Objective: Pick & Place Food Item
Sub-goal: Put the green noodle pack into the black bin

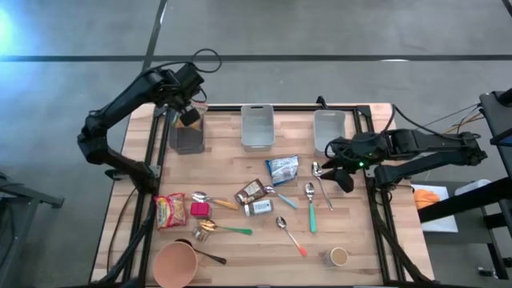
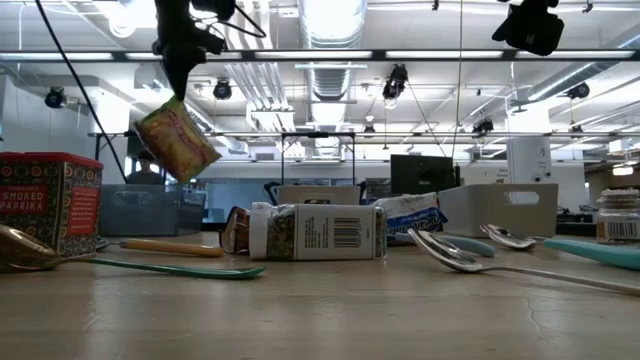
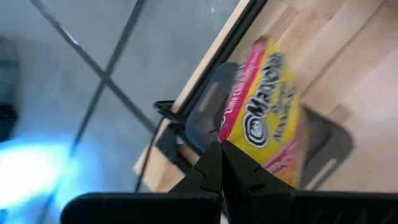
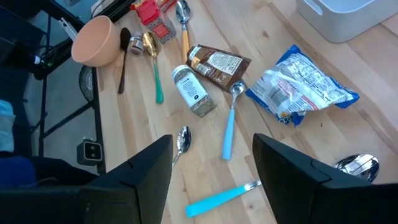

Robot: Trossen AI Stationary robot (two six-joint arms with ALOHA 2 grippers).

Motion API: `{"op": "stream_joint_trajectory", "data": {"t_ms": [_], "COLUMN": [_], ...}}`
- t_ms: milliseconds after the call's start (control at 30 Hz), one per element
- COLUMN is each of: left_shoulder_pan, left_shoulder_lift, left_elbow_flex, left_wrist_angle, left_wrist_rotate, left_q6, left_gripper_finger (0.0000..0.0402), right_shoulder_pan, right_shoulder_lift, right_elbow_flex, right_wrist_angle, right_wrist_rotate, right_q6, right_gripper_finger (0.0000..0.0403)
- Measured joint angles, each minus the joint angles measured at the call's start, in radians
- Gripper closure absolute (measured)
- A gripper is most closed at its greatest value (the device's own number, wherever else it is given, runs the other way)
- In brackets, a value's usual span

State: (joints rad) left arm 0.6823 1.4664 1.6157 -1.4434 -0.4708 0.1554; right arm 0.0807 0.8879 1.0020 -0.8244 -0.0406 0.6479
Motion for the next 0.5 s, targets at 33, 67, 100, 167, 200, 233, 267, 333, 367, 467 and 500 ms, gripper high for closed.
{"op": "stream_joint_trajectory", "data": {"t_ms": [33,67,100,167,200,233,267,333,367,467,500], "left_shoulder_pan": [0.001,0.001,0.002,0.002,0.002,0.003,0.004,0.005,0.005,0.007,0.007], "left_shoulder_lift": [0.007,0.014,0.021,0.031,0.037,0.042,0.047,0.057,0.062,0.078,0.083], "left_elbow_flex": [0.000,0.000,0.000,0.000,0.000,0.000,0.000,0.000,0.000,-0.002,-0.007], "left_wrist_angle": [-0.001,-0.001,-0.001,-0.002,-0.001,-0.002,-0.002,-0.002,-0.002,-0.001,-0.002], "left_wrist_rotate": [-0.014,-0.028,-0.042,-0.061,-0.069,-0.078,-0.089,-0.108,-0.115,-0.118,-0.122], "left_q6": [0.016,0.030,0.042,0.072,0.081,0.085,0.092,0.110,0.116,0.132,0.136], "left_gripper_finger": [0.0402,0.0401,0.0401,0.0401,0.0401,0.0401,0.0401,0.0401,0.0401,0.0401,0.0401], "right_shoulder_pan": [0.000,0.000,0.000,0.000,0.000,0.000,0.000,0.000,0.000,0.000,0.000], "right_shoulder_lift": [0.001,0.003,0.005,0.005,0.006,0.006,0.005,0.005,0.005,0.005,0.005], "right_elbow_flex": [-0.001,-0.002,-0.002,-0.003,-0.003,-0.003,-0.004,-0.006,-0.006,-0.006,-0.006], "right_wrist_angle": [0.000,0.000,0.001,0.000,-0.001,0.000,0.000,-0.001,-0.001,0.000,0.000], "right_wrist_rotate": [0.000,0.000,0.000,0.000,0.000,0.000,0.000,0.000,0.000,0.000,0.000], "right_q6": [0.000,0.000,0.003,0.005,0.005,0.006,0.007,0.007,0.007,0.007,0.008], "right_gripper_finger": [0.0184,0.0184,0.0184,0.0184,0.0184,0.0184,0.0184,0.0184,0.0184,0.0184,0.0184]}}
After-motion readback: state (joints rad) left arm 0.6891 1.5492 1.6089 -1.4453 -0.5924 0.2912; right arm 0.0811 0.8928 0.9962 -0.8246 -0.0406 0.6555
